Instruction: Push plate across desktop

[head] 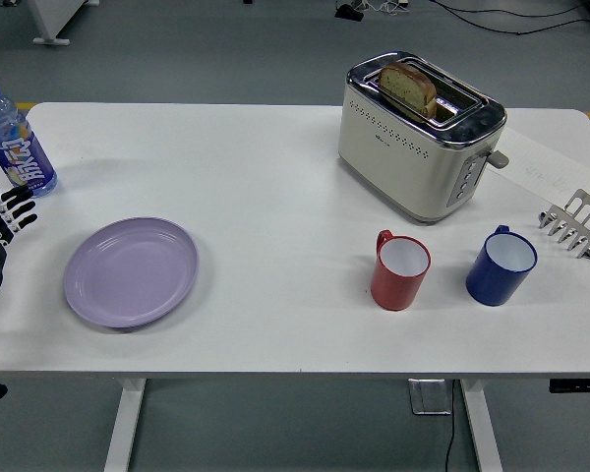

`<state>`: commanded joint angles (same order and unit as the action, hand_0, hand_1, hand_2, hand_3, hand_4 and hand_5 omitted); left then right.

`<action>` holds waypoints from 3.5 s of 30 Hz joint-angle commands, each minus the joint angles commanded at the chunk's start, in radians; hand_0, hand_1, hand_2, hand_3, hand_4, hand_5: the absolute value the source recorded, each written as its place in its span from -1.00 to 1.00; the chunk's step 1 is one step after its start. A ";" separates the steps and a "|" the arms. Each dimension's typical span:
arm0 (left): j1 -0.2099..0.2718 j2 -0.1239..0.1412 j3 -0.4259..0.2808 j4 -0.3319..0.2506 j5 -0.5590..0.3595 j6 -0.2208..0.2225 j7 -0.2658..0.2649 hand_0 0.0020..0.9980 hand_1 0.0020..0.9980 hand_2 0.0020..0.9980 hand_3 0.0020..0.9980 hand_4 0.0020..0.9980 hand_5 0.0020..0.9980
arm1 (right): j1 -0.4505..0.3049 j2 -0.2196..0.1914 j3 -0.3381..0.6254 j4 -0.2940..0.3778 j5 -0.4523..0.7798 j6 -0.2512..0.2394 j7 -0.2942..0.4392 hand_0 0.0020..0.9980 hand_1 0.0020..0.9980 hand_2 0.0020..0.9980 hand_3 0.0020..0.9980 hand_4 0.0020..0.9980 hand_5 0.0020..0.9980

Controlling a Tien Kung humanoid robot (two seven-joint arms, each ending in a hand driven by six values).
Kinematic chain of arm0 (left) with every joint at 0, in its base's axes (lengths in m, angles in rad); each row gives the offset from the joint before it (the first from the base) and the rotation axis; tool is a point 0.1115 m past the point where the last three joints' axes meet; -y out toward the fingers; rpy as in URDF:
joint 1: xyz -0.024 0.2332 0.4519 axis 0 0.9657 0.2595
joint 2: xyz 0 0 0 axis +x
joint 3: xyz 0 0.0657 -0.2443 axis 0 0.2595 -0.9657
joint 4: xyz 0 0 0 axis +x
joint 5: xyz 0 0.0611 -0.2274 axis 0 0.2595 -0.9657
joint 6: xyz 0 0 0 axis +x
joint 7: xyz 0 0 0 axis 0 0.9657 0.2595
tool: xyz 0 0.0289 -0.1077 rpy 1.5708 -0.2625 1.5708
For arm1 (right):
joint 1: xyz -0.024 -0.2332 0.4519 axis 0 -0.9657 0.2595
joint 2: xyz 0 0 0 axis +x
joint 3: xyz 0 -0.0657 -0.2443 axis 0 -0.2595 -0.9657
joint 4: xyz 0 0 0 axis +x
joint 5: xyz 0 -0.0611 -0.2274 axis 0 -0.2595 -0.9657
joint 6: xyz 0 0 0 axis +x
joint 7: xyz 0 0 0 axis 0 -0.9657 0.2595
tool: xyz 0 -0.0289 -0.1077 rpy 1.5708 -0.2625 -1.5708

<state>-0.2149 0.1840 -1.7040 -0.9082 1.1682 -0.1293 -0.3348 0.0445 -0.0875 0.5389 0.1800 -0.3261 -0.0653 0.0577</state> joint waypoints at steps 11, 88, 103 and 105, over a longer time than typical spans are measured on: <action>0.002 -0.054 0.034 0.034 -0.047 0.043 -0.053 0.57 0.69 0.71 0.52 0.11 1.00 | 0.002 -0.001 -0.002 0.000 -0.004 0.001 0.000 0.37 0.39 0.58 0.44 -0.29 -0.35; 0.011 -0.184 0.364 -0.030 -0.199 0.242 -0.177 0.59 0.71 0.73 0.53 0.06 1.00 | 0.003 -0.008 0.013 0.000 -0.029 0.003 -0.002 0.37 0.38 0.57 0.44 -0.29 -0.35; 0.006 -0.184 0.461 -0.057 -0.239 0.307 -0.207 0.59 0.71 0.74 0.53 0.03 1.00 | 0.004 -0.009 0.012 0.000 -0.030 0.004 -0.002 0.37 0.38 0.57 0.44 -0.29 -0.35; 0.006 -0.184 0.475 -0.057 -0.244 0.315 -0.210 0.59 0.71 0.74 0.53 0.03 1.00 | 0.004 -0.009 0.014 0.000 -0.032 0.004 -0.002 0.37 0.38 0.57 0.44 -0.29 -0.35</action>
<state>-0.2086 0.0000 -1.2290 -0.9655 0.9244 0.1852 -0.5452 0.0488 -0.0965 0.5528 0.1800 -0.3578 -0.0617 0.0558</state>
